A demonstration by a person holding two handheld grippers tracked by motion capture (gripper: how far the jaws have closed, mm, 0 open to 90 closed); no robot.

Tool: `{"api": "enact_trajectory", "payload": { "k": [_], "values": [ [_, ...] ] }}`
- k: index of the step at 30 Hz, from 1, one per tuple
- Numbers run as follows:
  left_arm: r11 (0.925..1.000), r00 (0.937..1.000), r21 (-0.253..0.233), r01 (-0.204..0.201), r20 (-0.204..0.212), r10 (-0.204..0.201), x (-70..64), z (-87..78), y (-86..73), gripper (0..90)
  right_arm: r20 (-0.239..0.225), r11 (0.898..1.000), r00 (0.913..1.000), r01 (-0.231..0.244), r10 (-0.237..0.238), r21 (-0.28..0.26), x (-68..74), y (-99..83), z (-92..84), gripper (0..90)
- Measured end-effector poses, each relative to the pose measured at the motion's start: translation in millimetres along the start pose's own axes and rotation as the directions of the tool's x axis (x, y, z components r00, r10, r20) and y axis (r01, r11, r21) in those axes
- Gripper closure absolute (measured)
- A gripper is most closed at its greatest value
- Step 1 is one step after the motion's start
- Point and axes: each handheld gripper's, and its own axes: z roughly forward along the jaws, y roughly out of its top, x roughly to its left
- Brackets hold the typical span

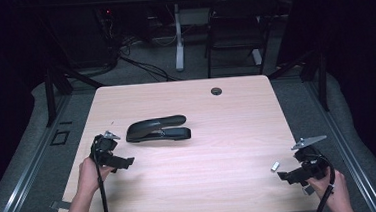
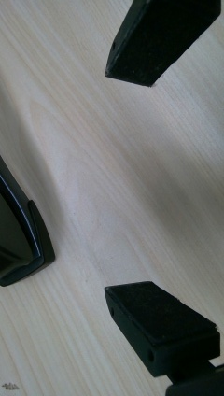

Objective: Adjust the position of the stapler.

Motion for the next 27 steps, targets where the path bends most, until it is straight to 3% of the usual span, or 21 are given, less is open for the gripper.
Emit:
{"api": "enact_trajectory", "payload": {
  "k": [6,10,15,23,27],
  "values": [
    [0.9997,0.9999,-0.024,-0.007,0.015,0.008,1.0,0.0,4.7,0.1,0.004,1.0,0.9999,0.014,-0.014,0.006,1.0,2.6,1.8,0.4],
    [0.9978,0.9997,-0.066,-0.005,0.026,0.007,5.1,-3.6,7.6,0.1,0.008,0.999,0.9995,0.03,-0.03,0.016,4.2,5.8,4.8,0.6],
    [0.9886,0.9989,-0.151,0.005,0.047,0.002,17.7,-9.5,14.1,0.1,-0.007,0.999,0.999,0.045,-0.045,0.014,5.9,9.2,6.4,1.8],
    [0.9821,0.9979,-0.185,-0.033,0.048,0.043,27.1,-6.8,30.9,0.0,-0.025,1.0,0.9994,0.024,-0.024,-0.009,0.3,16.1,10.7,2.0],
    [0.9781,0.9941,-0.205,-0.035,0.093,0.055,33.5,-7.5,37.3,0.0,-0.019,1.0,0.9995,0.023,-0.023,0.002,-1.0,15.2,10.0,1.9]
  ]
}}
